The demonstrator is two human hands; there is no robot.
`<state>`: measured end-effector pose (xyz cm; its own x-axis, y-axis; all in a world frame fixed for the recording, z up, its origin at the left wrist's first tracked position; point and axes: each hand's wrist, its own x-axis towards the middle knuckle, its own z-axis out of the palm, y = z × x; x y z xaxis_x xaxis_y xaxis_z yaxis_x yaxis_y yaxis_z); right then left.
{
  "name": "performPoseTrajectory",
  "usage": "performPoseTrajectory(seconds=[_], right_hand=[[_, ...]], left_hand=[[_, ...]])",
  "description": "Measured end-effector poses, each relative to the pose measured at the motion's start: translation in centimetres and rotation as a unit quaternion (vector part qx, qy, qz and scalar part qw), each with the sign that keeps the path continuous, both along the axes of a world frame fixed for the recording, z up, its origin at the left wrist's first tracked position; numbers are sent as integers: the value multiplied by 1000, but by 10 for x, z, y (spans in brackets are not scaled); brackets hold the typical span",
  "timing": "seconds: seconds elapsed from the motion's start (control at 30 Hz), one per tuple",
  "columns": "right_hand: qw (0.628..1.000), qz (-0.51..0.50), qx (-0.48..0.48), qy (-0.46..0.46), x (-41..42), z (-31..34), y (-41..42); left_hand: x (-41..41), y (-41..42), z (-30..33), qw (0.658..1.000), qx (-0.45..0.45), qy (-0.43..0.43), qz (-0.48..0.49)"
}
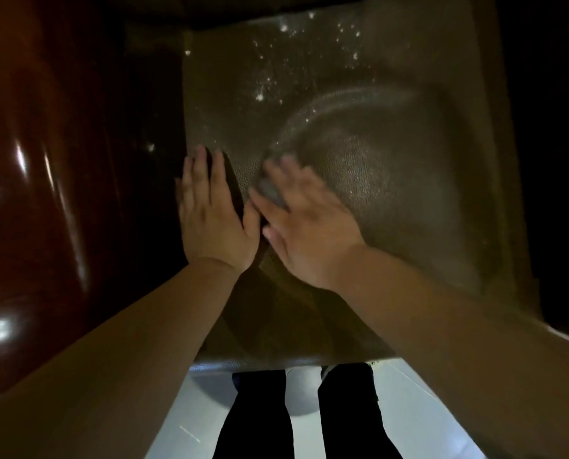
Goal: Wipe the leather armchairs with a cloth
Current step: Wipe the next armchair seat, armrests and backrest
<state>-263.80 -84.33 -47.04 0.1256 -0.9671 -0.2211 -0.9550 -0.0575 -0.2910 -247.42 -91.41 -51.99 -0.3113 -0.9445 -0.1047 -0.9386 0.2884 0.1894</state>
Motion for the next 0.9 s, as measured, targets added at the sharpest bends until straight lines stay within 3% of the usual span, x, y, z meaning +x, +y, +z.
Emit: performPoseTrajectory(seconds=[0.03, 0.1, 0.17, 0.23, 0.27, 0.3, 0.33, 0.37, 0.43, 0.5, 0.57, 0.63, 0.7, 0.73, 0.77, 0.8, 0.9], right_hand=[[999, 52, 4, -3, -8, -1, -1], [999, 12, -13, 37, -48, -9, -9], [981, -177, 3, 78, -96, -19, -18], [907, -420, 28, 27, -131, -19, -23], [864, -502, 41, -1, -127, -14, -26], [847, -530, 45, -2, -109, -10, -27], [861, -506, 42, 12, -84, -6, -24], [904, -427, 31, 25, -55, -4, -20], [988, -148, 32, 11, -12, 2, -4], [997, 50, 56, 1, -34, 5, 3], [997, 19, 52, 48, -94, -1, 0], [976, -191, 81, 67, -150, -4, -5], [891, -442, 100, 24, -178, -6, -13], [854, -510, 94, 24, -174, -7, -19], [845, -526, 88, 35, -158, -11, -25], [864, -496, 80, 43, -134, -13, -28], [978, -207, 23, 27, -62, -11, -15]], left_hand=[[-1, 0, 1, 1000, 3, 0, -4], [-1, 3, 0, 1000, 2, 6, -4], [0, 3, -3, 1000, 3, 14, -2], [-1, 2, -6, 1000, 5, 9, -1], [-2, 2, -7, 1000, 9, 1, -3], [-2, 3, -5, 1000, 13, -8, -5], [-3, 3, -3, 1000, 15, -13, -7], [-4, 3, -1, 1000, 17, -14, -11], [-2, 2, 5, 999, 29, -15, -17], [-2, 0, 10, 999, 39, -21, -23], [-2, 0, 12, 998, 50, -28, -21], [-2, 1, 9, 998, 51, -20, -18], [-2, 2, 3, 998, 49, -22, -12], [-2, 3, 2, 998, 52, -21, -4], [-2, 4, 2, 998, 52, -22, 6], [-2, 5, 3, 998, 51, -24, 9], [-6, 4, 11, 999, 52, -11, 12]])
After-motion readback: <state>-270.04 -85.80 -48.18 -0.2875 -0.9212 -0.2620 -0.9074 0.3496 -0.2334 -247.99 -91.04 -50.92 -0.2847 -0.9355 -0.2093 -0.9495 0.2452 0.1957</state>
